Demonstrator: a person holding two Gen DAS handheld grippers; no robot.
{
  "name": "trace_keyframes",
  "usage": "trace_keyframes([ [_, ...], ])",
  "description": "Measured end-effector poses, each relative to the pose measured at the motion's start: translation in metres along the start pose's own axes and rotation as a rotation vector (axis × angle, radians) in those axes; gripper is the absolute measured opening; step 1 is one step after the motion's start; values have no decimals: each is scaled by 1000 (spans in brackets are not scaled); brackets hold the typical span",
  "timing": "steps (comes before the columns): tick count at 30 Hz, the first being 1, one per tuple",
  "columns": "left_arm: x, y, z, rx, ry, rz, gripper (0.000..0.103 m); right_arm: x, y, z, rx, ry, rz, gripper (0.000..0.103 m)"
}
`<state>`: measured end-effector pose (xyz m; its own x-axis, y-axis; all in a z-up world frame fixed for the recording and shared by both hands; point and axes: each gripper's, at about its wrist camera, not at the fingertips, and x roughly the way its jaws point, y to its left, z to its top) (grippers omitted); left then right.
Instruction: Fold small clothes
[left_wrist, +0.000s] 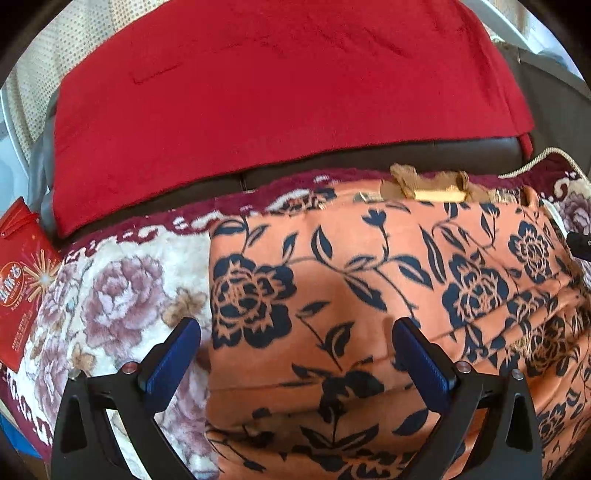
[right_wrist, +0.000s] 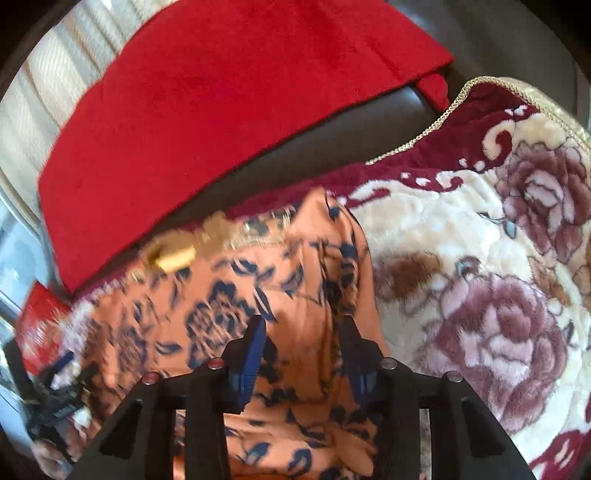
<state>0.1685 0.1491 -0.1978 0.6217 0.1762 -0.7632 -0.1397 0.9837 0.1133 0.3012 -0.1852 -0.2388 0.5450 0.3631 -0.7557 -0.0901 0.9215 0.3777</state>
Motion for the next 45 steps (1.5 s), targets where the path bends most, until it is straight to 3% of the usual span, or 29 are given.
trace_keyframes([
  [4,22,-1,0,7,83,26,103,22,-2,7,12,47,-6,43],
  [7,28,3,2,-28,105,-2,103,38,0,5,-6,98,-39,43],
  [11,18,6,2,-36,83,-9,103,24,4,6,-4,71,-29,43],
  [16,-10,-1,-2,-33,15,-102,103,-6,15,-4,-45,2,24,43],
  [19,-14,-12,-6,14,18,-141,103,-13,31,-10,-114,-11,80,43],
  [22,2,-26,-8,66,65,-112,103,2,44,-15,-154,43,74,41],
  [25,13,-32,-9,80,99,-110,103,28,43,-20,-148,147,11,42],
  [30,-2,-31,-5,71,51,-116,103,14,31,-13,-92,103,17,42],
  [34,-11,-21,-4,54,-1,-139,103,-8,23,-8,-70,-11,18,42],
  [37,-4,-25,-6,74,38,-122,103,-16,22,-6,-74,-49,62,42],
  [39,9,-31,-10,95,87,-119,103,-11,22,-9,-95,-16,58,43],
  [42,10,-36,-10,116,83,-116,103,9,16,-16,-99,85,23,46],
  [45,2,-34,-11,119,56,-111,103,-1,10,-15,-89,74,50,44],
])
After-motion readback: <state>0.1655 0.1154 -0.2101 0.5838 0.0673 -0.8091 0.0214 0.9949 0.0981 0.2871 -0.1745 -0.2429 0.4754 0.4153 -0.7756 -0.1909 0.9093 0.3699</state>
